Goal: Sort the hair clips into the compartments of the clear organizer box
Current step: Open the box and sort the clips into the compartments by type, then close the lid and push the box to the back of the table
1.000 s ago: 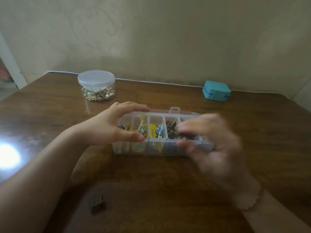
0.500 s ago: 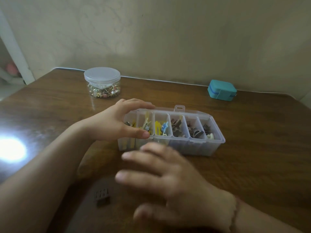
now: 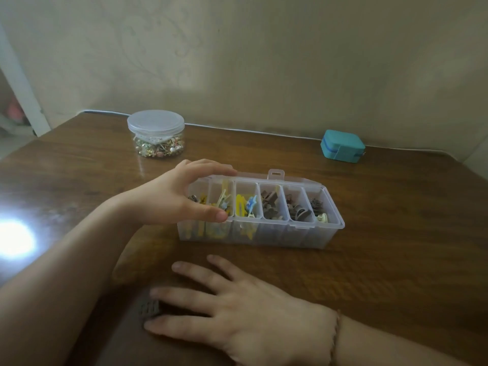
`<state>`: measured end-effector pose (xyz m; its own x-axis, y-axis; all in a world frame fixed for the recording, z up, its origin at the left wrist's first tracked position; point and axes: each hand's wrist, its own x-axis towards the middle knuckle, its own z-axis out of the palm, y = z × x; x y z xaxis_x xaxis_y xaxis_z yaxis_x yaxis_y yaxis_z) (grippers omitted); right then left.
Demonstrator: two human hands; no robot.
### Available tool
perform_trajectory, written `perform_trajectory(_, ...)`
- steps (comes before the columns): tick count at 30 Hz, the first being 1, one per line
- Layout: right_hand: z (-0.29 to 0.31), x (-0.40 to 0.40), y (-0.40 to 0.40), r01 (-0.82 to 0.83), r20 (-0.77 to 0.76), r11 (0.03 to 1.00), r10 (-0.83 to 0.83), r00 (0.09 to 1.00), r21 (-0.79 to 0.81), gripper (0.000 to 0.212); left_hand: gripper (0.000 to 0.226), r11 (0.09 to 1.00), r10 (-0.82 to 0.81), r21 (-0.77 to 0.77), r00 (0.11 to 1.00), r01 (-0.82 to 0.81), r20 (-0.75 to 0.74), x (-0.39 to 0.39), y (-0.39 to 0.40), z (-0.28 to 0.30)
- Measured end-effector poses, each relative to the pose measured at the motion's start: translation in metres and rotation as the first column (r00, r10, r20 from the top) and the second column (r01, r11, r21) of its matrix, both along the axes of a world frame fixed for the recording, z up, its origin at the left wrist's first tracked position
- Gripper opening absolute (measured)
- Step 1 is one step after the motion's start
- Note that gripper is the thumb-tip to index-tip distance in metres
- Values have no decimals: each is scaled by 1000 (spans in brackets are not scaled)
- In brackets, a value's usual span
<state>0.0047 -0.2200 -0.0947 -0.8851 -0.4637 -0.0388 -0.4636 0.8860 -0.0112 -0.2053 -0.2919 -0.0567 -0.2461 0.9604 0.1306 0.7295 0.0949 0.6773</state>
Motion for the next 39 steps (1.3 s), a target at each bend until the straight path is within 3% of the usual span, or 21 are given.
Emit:
perform_trajectory(4, -5, -1, 2, -2, -67, 1000, 1, 998, -15, 59, 78, 1000, 0, 12, 1000, 0, -3, -2, 0, -1)
perform_trajectory(8, 6, 6, 11, -13, -229, 931, -76, 971, -365, 46, 78, 998, -35, 56, 995, 29, 95, -4, -1, -2)
perform_trajectory(11, 20, 16, 31, -35, -446, 837, -255, 858, -546, 20, 71, 990, -29, 138, 967, -6, 251, -4, -1, -1)
perform_trajectory(13, 29, 23, 50, -40, -526, 768, -399, 751, -639, 10, 63, 977, 55, 176, 940, -120, 337, -5, 1, -2)
perform_trajectory(15, 39, 30, 70, -6, -518, 663, -580, 629, -749, 14, 62, 940, 165, 192, 869, -281, 466, -8, 4, -5)
perform_trajectory(18, 48, 41, 102, 27, -437, 505, -770, 465, -863, 24, 49, 864, 299, 81, 635, -497, 712, -7, 12, -7)
perform_trajectory(20, 49, 47, 118, 73, -380, 457, -809, 448, -887, 20, 40, 850, 314, -30, 459, -526, 831, -2, 14, -6)
perform_trajectory(22, 50, 51, 130, 226, -323, 477, -809, 491, -849, 20, 46, 838, 324, -95, 351, -538, 879, -3, 15, -6)
perform_trajectory(24, 50, 53, 138, 387, -240, 494, -804, 544, -778, 22, 51, 834, 309, -117, 281, -540, 908, -4, 14, -2)
perform_trajectory(26, 52, 55, 143, 359, -218, 445, -824, 523, -820, 15, 54, 845, 280, -119, 242, -521, 929, -6, 12, -1)
perform_trajectory(28, 53, 56, 149, 225, -193, 316, -877, 439, -922, 12, 58, 857, 202, -62, 223, -511, 954, -7, 10, -1)
perform_trajectory(30, 51, 54, 153, 193, -77, 155, -928, 364, -969, 20, 60, 856, 48, 60, 194, -514, 980, -9, 7, -1)
perform_trajectory(33, 46, 49, 157, 239, 158, -71, -916, 368, -968, 37, 60, 821, -149, 227, 189, -523, 971, -10, 3, 1)
perform_trajectory(35, 47, 47, 156, 217, 235, -158, -888, 396, -963, 54, 58, 798, -187, 294, 248, -526, 951, -13, -1, 4)
perform_trajectory(37, 49, 47, 155, 176, 245, -184, -865, 438, -967, 72, 50, 792, -173, 372, 406, -484, 897, -15, -5, 10)
perform_trajectory(39, 50, 48, 153, 161, 203, -140, -845, 494, -977, 83, 46, 813, -128, 446, 632, -374, 764, -14, -7, 14)
